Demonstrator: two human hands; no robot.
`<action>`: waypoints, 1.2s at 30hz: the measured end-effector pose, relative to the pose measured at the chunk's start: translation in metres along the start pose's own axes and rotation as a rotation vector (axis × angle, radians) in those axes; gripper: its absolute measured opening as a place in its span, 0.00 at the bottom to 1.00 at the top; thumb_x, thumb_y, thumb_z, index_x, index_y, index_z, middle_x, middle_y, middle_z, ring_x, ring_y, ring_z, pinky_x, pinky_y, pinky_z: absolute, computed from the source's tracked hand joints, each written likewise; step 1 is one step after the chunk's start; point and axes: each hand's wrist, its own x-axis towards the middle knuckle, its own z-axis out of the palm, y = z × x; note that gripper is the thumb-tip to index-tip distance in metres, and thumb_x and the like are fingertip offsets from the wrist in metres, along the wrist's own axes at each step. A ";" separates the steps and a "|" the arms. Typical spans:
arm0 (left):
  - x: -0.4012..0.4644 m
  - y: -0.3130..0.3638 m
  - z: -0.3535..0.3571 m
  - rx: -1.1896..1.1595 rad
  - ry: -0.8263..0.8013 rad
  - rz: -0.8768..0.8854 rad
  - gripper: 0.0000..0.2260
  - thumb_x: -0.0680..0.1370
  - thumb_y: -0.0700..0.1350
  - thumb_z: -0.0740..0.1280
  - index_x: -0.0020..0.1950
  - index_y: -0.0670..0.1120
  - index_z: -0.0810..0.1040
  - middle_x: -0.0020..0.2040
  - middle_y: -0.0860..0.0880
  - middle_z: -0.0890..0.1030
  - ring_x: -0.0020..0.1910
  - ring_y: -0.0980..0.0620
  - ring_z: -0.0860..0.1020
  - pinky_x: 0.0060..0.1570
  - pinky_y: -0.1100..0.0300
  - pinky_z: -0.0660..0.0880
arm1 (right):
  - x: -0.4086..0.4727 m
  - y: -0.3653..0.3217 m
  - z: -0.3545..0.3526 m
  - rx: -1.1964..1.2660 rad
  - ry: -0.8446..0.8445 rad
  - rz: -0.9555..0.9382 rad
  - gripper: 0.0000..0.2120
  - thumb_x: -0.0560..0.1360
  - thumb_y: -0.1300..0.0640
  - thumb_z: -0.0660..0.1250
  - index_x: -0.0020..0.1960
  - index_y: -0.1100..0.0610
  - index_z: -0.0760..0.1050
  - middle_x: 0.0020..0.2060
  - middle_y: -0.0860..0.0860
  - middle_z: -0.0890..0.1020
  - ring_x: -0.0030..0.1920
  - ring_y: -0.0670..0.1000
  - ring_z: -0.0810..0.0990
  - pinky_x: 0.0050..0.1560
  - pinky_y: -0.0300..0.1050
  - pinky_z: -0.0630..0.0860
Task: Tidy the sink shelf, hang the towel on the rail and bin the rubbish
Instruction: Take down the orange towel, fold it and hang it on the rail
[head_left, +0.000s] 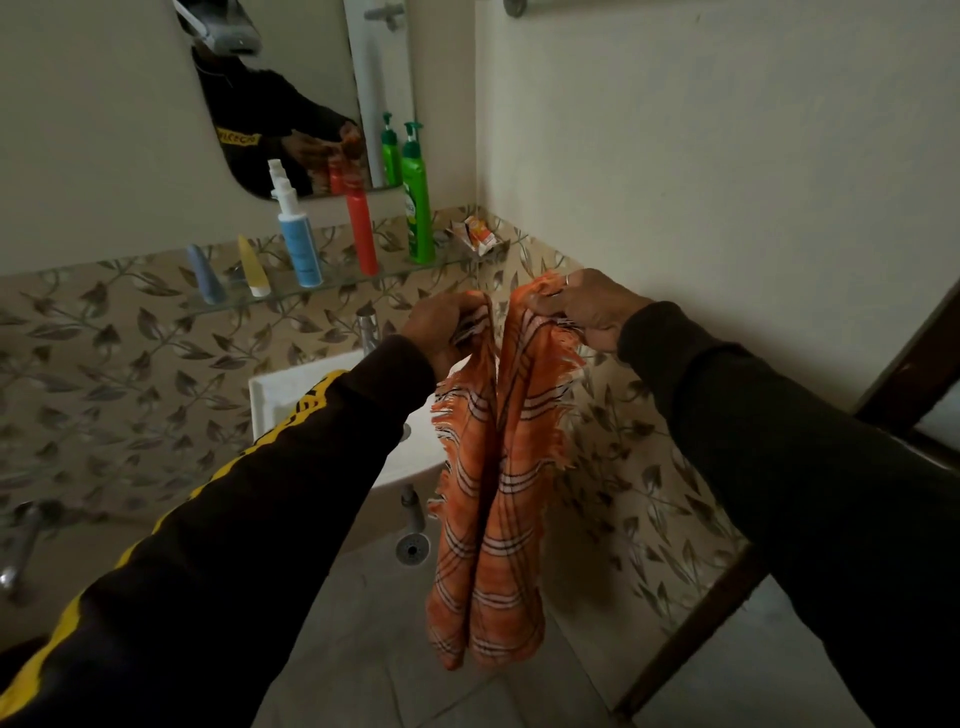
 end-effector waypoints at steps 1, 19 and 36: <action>0.000 0.000 -0.001 0.018 0.014 0.004 0.06 0.80 0.40 0.62 0.46 0.43 0.76 0.35 0.48 0.74 0.31 0.54 0.72 0.33 0.63 0.71 | 0.000 0.000 0.001 -0.009 -0.002 -0.008 0.18 0.78 0.67 0.68 0.66 0.71 0.73 0.59 0.67 0.81 0.53 0.60 0.83 0.62 0.57 0.79; 0.015 -0.004 0.011 0.021 0.109 0.010 0.03 0.75 0.39 0.72 0.48 0.41 0.81 0.41 0.44 0.83 0.35 0.50 0.82 0.32 0.59 0.81 | 0.012 -0.003 0.017 -0.431 0.093 -0.208 0.14 0.76 0.59 0.73 0.57 0.67 0.80 0.53 0.62 0.84 0.55 0.61 0.83 0.61 0.60 0.79; 0.013 -0.002 0.019 0.041 -0.012 -0.026 0.04 0.76 0.41 0.69 0.49 0.44 0.80 0.48 0.45 0.79 0.42 0.50 0.79 0.47 0.56 0.80 | 0.019 0.006 0.023 -0.679 0.209 -0.310 0.07 0.76 0.64 0.70 0.53 0.63 0.83 0.47 0.58 0.86 0.49 0.56 0.84 0.56 0.55 0.82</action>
